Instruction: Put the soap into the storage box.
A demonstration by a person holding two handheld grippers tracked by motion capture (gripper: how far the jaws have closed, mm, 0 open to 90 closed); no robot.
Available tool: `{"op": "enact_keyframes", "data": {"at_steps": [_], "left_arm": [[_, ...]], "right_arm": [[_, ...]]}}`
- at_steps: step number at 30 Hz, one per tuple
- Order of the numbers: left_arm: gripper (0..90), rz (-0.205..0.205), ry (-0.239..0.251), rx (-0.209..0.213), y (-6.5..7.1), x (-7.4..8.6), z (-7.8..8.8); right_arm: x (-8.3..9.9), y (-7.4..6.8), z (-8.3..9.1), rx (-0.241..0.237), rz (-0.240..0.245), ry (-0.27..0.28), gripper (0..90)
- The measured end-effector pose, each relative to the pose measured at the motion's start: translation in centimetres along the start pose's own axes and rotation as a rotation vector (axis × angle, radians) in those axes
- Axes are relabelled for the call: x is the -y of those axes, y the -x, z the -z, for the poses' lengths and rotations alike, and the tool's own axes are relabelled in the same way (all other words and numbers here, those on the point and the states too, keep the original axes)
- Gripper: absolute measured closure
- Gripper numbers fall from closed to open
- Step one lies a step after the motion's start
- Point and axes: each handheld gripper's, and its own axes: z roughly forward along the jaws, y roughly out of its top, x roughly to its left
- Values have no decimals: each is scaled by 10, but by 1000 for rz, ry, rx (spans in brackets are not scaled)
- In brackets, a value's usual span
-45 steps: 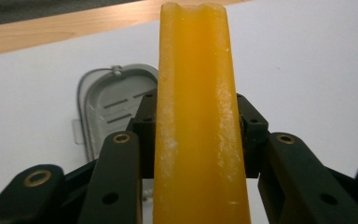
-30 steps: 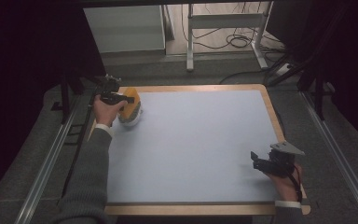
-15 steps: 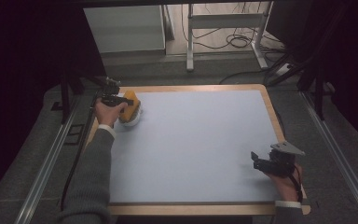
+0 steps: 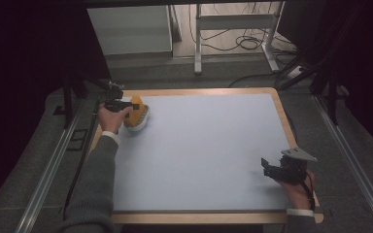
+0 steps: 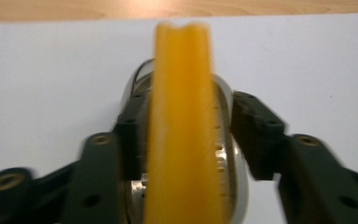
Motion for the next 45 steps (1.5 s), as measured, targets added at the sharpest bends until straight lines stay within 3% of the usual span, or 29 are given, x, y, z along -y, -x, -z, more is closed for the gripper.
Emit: {"op": "enact_keyframes", "data": {"at_steps": [5,8,12,16,19,28,32,35,41,45], "left_arm": [[278,-18,11,-23,-1,0,13],[266,-12,54,-20,-4,4,23],[224,-17,57,21,-3,9,34],[199,-61,96,42,4,20,46],[199,-96,118,83,10,30,55],[190,-214,124,195,27,69,66],[251,-269,173,196,35,94,72],[248,-287,173,218,42,112,73],[239,-315,115,233,50,137,68],[235,-291,79,251,51,154,61]], "right_arm": [[0,-1,0,-2,4,0,86],[0,-1,0,-1,4,0,85],[0,-3,-1,-2,7,-1,86],[-1,-3,-1,-5,8,-2,86],[-1,-4,-1,-5,10,-1,86],[-3,-6,-3,-18,20,3,86],[-3,-6,-2,-15,14,8,86],[-3,-6,-2,-11,15,7,85],[-3,-4,-2,-11,19,7,86],[-3,-3,-2,-11,17,4,86]]}}
